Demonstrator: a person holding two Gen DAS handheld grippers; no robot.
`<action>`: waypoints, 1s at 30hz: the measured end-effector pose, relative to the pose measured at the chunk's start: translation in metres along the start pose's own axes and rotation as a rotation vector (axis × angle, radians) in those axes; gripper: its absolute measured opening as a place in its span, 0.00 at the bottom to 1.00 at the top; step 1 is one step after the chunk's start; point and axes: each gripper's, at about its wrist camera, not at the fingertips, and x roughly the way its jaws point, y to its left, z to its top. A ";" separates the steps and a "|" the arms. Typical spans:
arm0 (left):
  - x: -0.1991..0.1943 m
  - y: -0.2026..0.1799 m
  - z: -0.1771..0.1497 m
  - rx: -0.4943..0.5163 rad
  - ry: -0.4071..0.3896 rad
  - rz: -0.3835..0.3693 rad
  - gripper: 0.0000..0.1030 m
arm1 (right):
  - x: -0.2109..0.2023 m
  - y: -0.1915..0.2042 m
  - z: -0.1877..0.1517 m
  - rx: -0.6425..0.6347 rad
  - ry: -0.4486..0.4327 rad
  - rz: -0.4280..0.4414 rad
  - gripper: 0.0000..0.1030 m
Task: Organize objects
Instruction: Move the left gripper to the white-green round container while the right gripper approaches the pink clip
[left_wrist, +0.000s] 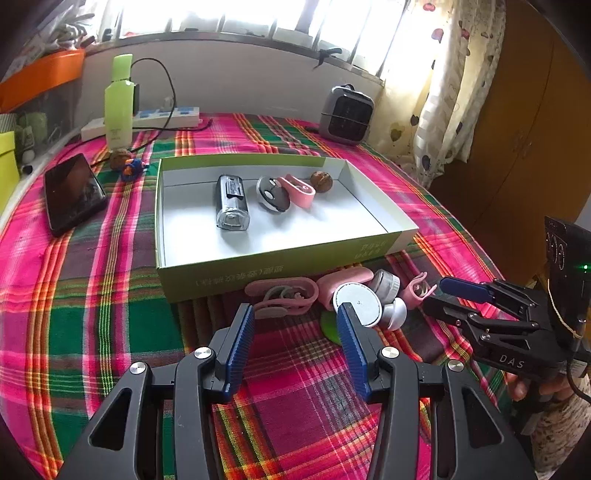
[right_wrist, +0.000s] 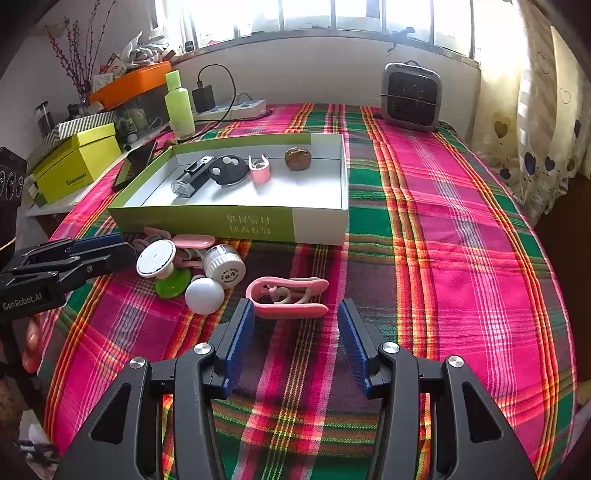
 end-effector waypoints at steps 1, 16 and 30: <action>-0.002 -0.001 0.000 -0.003 -0.006 0.000 0.44 | 0.000 0.000 0.000 -0.011 -0.004 0.004 0.47; -0.011 -0.020 0.000 0.003 -0.016 -0.018 0.44 | 0.015 -0.004 0.023 -0.154 0.014 0.223 0.47; -0.002 -0.027 0.002 0.012 0.003 0.008 0.44 | 0.003 -0.003 0.009 -0.213 0.048 0.188 0.47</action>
